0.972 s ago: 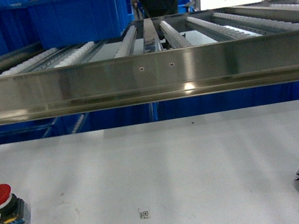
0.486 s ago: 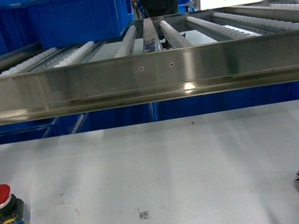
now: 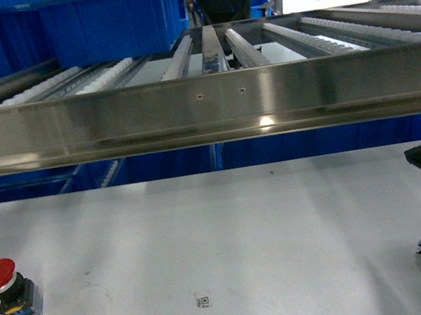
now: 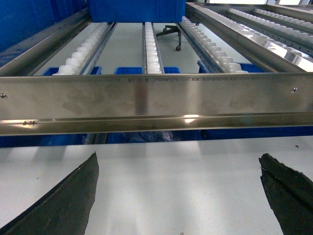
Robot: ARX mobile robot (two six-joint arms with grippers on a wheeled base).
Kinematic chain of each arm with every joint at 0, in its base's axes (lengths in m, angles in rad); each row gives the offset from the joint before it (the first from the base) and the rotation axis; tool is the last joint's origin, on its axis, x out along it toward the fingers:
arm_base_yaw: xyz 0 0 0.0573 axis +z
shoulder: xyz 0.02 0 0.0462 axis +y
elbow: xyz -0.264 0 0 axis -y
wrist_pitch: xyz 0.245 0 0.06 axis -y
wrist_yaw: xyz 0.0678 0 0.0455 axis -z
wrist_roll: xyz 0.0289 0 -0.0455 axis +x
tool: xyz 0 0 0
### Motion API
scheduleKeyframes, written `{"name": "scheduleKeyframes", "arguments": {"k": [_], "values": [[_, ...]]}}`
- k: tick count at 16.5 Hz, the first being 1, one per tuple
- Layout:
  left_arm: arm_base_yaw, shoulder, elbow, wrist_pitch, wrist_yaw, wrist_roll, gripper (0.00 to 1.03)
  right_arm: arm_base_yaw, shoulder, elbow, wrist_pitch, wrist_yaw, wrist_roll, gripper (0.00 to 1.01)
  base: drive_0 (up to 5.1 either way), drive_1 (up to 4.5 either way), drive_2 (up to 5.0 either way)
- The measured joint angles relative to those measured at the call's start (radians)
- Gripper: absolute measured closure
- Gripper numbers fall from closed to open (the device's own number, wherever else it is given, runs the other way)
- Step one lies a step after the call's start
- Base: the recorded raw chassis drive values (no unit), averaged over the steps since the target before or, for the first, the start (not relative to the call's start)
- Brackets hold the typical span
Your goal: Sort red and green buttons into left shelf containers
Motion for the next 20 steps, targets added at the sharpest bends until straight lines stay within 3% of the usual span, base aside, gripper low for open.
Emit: {"name": "scheduleKeyframes", "arguments": {"k": [5,20], "values": [[0.000,0.000,0.000,0.000,0.000,0.000,0.05,0.006,0.121,-0.026,0.069,0.028,-0.028,0.03,0.0,0.00,0.0],[0.000,0.000,0.000,0.000,0.000,0.000,0.05,-0.014,0.303,-0.021,0.134,0.043,-0.024,0.03,0.0,0.00,0.0]]}}
